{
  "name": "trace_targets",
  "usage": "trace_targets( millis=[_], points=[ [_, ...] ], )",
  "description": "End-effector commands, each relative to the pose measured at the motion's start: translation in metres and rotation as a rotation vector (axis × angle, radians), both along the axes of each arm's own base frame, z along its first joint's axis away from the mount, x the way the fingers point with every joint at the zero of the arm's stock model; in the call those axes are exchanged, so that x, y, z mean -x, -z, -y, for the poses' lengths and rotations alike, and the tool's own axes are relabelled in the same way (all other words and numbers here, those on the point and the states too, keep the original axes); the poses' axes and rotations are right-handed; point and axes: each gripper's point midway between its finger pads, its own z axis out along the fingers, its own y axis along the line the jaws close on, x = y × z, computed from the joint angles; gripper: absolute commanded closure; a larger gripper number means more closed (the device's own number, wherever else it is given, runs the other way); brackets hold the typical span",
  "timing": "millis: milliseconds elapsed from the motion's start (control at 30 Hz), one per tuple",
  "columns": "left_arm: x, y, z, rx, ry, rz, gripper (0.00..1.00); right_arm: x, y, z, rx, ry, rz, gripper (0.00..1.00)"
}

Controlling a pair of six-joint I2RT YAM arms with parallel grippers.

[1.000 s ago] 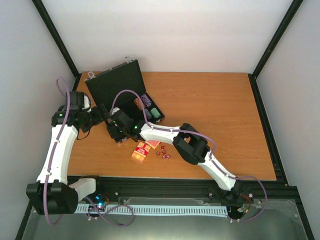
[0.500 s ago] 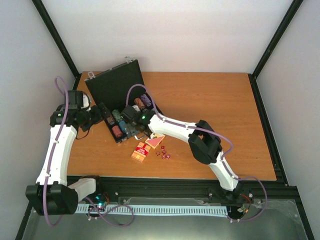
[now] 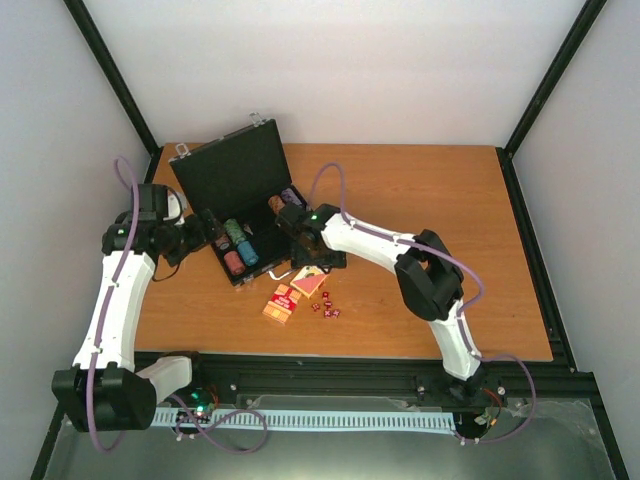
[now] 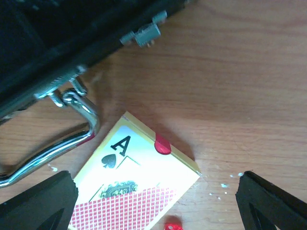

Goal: Pack up texas hold em set

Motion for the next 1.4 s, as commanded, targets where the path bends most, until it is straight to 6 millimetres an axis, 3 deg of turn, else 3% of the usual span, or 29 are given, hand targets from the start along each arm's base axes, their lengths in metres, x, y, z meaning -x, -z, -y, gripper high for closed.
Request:
trace_targets(
  millis=[0,333,667,867,1133,1367],
  points=[
    [-0.003,-0.008,0.006,0.011,0.036,0.038,0.0,0.006,0.027,-0.006,-0.056,0.106,-0.094,0.08],
    [-0.002,-0.008,0.008,0.021,0.041,0.042,0.0,0.0,0.038,-0.02,-0.111,0.204,-0.107,0.09],
    [-0.001,-0.006,0.011,0.032,0.051,0.037,0.0,0.005,0.052,-0.012,-0.091,0.325,-0.124,0.09],
    [-0.001,-0.007,0.013,0.035,0.059,0.04,0.0,0.005,0.035,-0.007,-0.033,0.309,-0.067,0.08],
    [-0.002,-0.005,0.013,0.037,0.06,0.041,0.0,0.002,0.017,-0.02,-0.009,0.244,-0.025,0.08],
    [0.0,-0.005,0.013,0.036,0.061,0.04,0.0,0.017,0.032,-0.019,-0.025,0.307,-0.095,0.07]
  ],
)
